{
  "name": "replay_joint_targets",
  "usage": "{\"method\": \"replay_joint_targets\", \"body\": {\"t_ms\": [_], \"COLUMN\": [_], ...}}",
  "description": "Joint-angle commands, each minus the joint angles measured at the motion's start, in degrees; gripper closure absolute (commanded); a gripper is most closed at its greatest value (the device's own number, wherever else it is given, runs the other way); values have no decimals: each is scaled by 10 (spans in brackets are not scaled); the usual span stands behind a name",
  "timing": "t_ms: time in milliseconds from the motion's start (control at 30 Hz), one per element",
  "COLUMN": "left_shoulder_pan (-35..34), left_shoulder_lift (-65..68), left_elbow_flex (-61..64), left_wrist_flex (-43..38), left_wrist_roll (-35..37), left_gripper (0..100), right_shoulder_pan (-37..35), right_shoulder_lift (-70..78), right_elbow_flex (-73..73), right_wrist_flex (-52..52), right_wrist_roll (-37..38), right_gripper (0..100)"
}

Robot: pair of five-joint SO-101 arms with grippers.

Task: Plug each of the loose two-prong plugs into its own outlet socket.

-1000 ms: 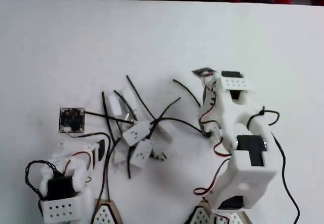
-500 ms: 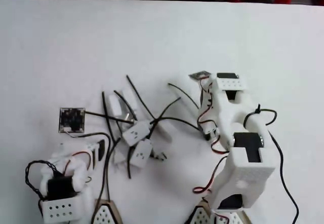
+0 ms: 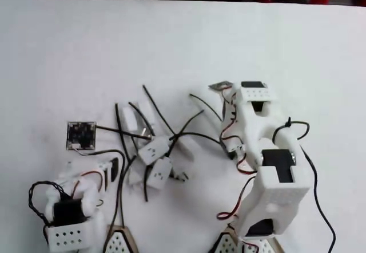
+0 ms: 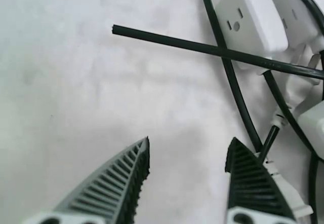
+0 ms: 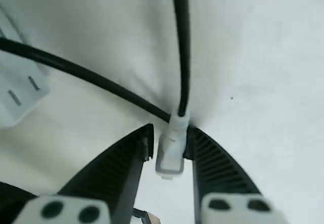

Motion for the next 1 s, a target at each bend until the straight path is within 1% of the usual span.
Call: {"method": "replay_joint_targets", "body": {"t_ms": [0,100,267,367,700,800,967], "left_shoulder_pan": [-5,-5,-5,-5,-5,-5,-5], "left_shoulder_lift": [-7,-7,-7,-7,-7,-7,-7], "left_elbow_flex": [-3,-3,-3,-3,-2,-2,-2], "left_wrist_flex": [-13,-13,-13,-13,-13,-13,-13], "left_wrist_roll": [1,1,1,1,1,1,1], "left_gripper": [754,754,754,754,753,753,753], "right_shoulder_pan": [-2,-2,1,0,-16,-14,-5], "right_shoulder_lift": [-6,-5,0,-5,22,37,23], "right_elbow_flex": [-37,-41,-39,-39,-32,-33,-32], "right_wrist_flex": [29,29,29,28,24,24,28], "right_wrist_roll": [-1,-1,-1,0,1,25,32], "right_gripper": [905,925,931,984,980,980,980]}}
